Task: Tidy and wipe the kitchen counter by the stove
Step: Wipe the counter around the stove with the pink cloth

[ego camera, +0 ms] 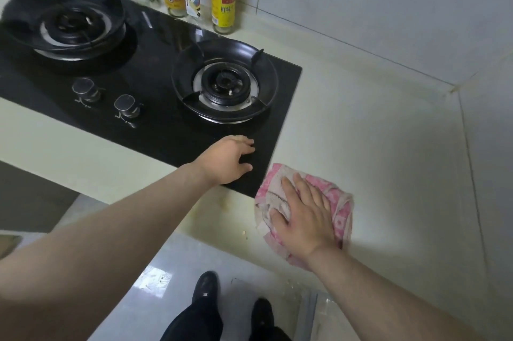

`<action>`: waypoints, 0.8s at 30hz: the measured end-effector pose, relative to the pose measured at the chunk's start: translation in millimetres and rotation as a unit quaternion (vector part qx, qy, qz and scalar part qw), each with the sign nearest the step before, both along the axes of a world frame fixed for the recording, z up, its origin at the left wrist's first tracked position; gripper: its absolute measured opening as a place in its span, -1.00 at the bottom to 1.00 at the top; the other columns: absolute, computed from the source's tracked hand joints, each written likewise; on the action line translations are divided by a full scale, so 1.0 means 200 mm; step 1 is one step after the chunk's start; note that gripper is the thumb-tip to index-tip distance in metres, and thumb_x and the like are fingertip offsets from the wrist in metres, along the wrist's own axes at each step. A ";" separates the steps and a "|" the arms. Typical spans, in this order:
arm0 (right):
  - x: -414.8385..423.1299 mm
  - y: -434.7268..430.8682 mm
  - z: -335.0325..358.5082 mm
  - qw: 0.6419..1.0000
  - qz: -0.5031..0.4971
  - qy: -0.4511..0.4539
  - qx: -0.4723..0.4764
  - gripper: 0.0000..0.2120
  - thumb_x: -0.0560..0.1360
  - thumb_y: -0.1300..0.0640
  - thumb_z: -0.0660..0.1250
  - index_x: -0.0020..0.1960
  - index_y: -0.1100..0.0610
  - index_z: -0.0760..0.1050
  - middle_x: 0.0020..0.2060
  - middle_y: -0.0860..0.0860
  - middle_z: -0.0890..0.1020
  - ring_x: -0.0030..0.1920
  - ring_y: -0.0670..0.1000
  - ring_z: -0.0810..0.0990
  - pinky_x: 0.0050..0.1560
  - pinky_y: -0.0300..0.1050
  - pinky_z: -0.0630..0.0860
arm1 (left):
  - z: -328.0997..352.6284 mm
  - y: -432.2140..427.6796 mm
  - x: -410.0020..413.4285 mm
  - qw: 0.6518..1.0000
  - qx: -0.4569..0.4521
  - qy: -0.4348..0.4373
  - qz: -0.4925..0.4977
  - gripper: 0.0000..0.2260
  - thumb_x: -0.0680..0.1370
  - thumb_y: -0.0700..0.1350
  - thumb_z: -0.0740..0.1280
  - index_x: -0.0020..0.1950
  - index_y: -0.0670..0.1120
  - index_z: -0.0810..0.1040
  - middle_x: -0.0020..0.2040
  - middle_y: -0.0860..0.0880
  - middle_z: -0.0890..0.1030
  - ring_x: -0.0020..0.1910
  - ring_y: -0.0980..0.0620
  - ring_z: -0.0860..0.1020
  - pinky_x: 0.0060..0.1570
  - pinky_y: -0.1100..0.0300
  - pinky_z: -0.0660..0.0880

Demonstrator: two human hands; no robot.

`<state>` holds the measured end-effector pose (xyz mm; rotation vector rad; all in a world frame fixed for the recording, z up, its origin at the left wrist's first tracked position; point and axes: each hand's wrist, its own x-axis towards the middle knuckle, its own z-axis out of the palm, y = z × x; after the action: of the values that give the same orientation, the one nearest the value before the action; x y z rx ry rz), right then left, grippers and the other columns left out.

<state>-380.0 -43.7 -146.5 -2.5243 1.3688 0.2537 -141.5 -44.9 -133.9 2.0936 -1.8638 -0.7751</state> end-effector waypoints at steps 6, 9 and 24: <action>-0.01 0.00 0.01 1.000 0.014 0.008 0.008 -0.28 0.49 -0.33 -0.18 0.59 -0.11 -0.19 0.59 -0.08 -0.14 0.58 0.00 -0.15 0.54 0.00 -0.19 | 0.15 0.28 -0.14 0.981 -0.087 0.078 0.155 -0.69 0.60 -0.08 0.31 0.34 -0.07 0.54 0.34 0.04 0.53 0.35 0.12 0.44 0.33 0.31 0.30; -0.02 0.00 0.01 1.000 0.023 -0.003 0.013 -0.32 0.57 -0.30 -0.11 0.59 -0.09 -0.21 0.60 -0.07 -0.14 0.58 0.01 -0.15 0.56 0.03 -0.17 | 0.18 0.59 -0.29 0.912 -0.178 0.120 0.351 -0.83 0.61 -0.12 0.28 0.08 -0.04 0.67 0.03 0.14 0.62 0.03 0.22 0.55 0.04 0.39 0.41; -0.13 0.01 0.02 0.981 0.191 -0.019 0.004 -0.35 0.59 -0.25 -0.08 0.60 -0.07 -0.15 0.60 -0.05 -0.10 0.58 0.01 -0.14 0.54 -0.01 -0.17 | -0.24 0.93 -0.83 0.730 -0.040 0.389 0.560 -0.39 0.61 -0.18 0.28 0.58 0.15 0.12 0.51 0.10 0.30 0.47 0.04 0.32 0.36 -0.05 0.35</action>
<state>-406.4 -41.7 -143.5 -2.7533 0.8559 0.2796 -306.8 141.9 -181.3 1.8571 -0.0713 -0.9179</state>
